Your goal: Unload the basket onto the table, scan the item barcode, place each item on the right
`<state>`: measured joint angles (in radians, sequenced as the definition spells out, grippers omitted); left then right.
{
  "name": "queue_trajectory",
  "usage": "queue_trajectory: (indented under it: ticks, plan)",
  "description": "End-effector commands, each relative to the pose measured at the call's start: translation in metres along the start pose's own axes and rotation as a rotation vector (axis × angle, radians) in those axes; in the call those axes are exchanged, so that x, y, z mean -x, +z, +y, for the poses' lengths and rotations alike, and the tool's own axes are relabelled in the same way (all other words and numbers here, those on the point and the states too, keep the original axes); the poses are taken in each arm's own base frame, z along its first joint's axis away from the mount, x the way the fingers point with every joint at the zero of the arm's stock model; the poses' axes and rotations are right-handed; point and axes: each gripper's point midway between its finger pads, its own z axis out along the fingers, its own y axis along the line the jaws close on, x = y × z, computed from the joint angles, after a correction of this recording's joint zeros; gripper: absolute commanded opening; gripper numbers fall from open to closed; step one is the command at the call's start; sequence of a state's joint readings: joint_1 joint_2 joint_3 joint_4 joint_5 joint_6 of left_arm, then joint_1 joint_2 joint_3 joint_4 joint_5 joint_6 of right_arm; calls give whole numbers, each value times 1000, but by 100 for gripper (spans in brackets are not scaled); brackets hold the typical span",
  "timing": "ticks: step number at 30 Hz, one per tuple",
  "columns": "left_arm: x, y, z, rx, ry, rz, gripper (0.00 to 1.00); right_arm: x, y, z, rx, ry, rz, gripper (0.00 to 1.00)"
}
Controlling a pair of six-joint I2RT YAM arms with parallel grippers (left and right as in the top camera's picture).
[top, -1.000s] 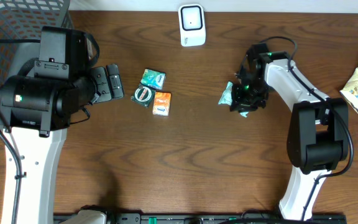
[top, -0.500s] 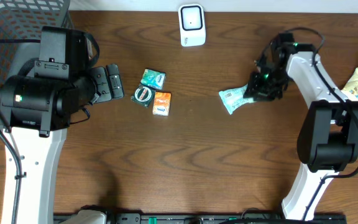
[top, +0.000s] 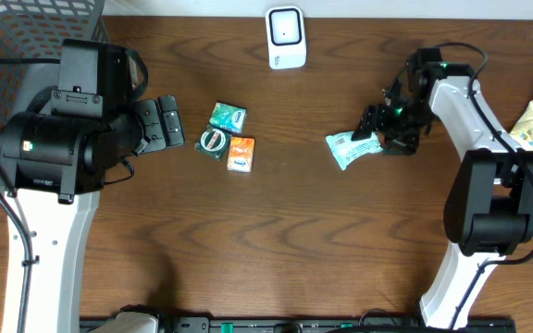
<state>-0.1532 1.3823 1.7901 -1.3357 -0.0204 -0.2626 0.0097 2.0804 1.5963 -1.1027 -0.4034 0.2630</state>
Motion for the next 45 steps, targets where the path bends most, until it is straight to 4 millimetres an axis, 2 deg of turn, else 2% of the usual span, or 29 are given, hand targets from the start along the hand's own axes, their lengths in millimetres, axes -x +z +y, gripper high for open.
queue_trajectory:
  ticks: [1, 4, 9, 17, 23, 29, 32, 34, 36, 40, 45]
  plan:
    - [-2, 1, 1, -2, -7, 9, 98, -8, 14, -7, 9, 71, 23, 73]
    - [-2, 1, 1, -2, -7, 9, 98, -4, 21, -9, 60, 169, 11, 74]
    - [-2, 1, 1, -2, -7, 9, 98, 8, 26, 2, 226, 223, -15, 73]
    - [-2, 1, 1, -2, -7, 9, 98, 21, 27, -10, 250, 258, -71, 67]
    - [-2, 1, 1, -2, -7, 9, 98, 21, 40, -8, 258, 243, -89, 67]
    - [-2, 1, 1, -2, -7, 9, 98, 14, 61, -9, 267, 263, -96, 66]
    - [-2, 1, 1, -2, -7, 9, 98, 9, 71, -11, 259, 248, -104, 59]
    - [-2, 1, 1, -2, -7, 9, 98, 7, 76, -12, 258, 241, -109, 50]
    - [-2, 1, 1, -2, -7, 9, 98, 5, 78, -13, 257, 240, -106, 36]
    - [-2, 1, 1, -2, -7, 9, 98, 7, 76, -10, 267, 224, -111, 1]
    - [-2, 1, 1, -2, -7, 9, 98, 13, 59, 13, 361, 134, -102, 1]
